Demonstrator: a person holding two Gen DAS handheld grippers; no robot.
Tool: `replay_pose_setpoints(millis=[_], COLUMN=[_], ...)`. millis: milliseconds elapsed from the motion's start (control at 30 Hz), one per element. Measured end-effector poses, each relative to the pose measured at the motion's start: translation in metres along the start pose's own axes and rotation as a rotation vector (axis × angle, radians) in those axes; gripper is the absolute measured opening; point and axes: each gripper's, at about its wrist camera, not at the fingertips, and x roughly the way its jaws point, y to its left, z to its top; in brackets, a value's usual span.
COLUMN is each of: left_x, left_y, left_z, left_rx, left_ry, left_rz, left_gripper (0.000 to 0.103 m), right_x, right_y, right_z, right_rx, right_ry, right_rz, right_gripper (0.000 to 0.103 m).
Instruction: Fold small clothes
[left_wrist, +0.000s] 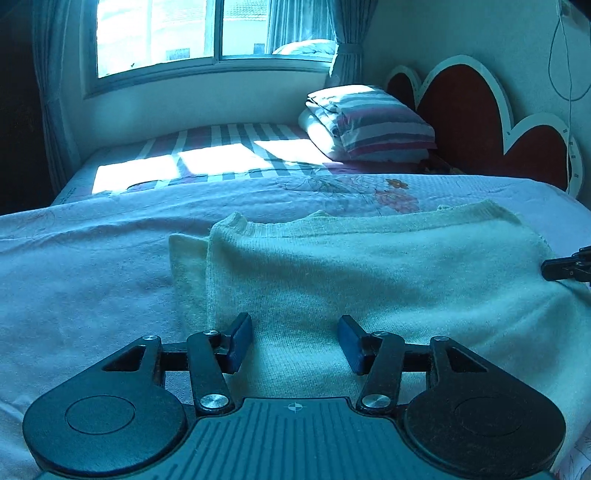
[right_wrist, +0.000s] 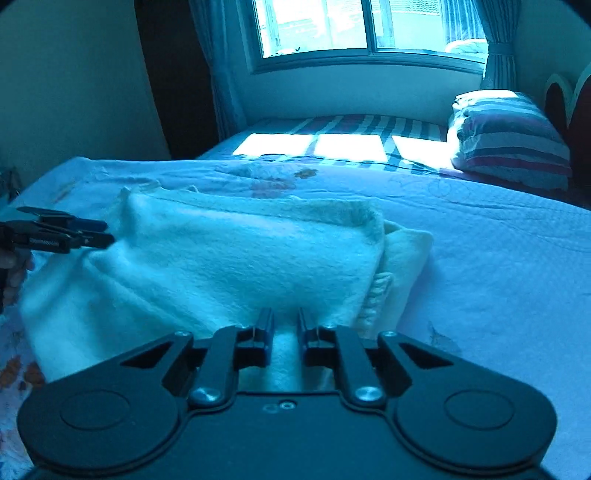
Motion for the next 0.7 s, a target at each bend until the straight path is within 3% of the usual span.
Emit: replay_pose_setpoints(millis=[100,167,233,333,467,700], left_x=[-0.013,-0.025,-0.031,-0.028,-0.023,-0.029], left_y=[0.002,0.003,0.005,0.009,0.013,0.009], left_z=[0.002,0.0,-0.004,-0.011,-0.017,-0.011], left_rx=[0.009,0.027,0.03,0.012,-0.017,0.016], left_ry=[0.017,0.009,0.012,0.028,0.024,0.023], left_rz=[0.045,0.069,0.073,0.082,0.083,0.101], left_gripper=[0.052,0.052,0.052,0.052,0.054,0.056], right_x=[-0.003,-0.017,-0.033,-0.047,-0.028,-0.045], right_y=[-0.013,-0.01,-0.003,0.008,0.012,0.016], right_z=[0.002,0.004,0.002,-0.007,-0.025,-0.014], right_rx=[0.097,0.12,0.114,0.086,0.047,0.059], right_ry=[0.001,-0.016,-0.054,-0.064,0.02,-0.043], right_rz=[-0.004,-0.007,-0.001,0.014,-0.044,-0.033], right_gripper=[0.003,0.023,0.027,0.027,0.023,0.026])
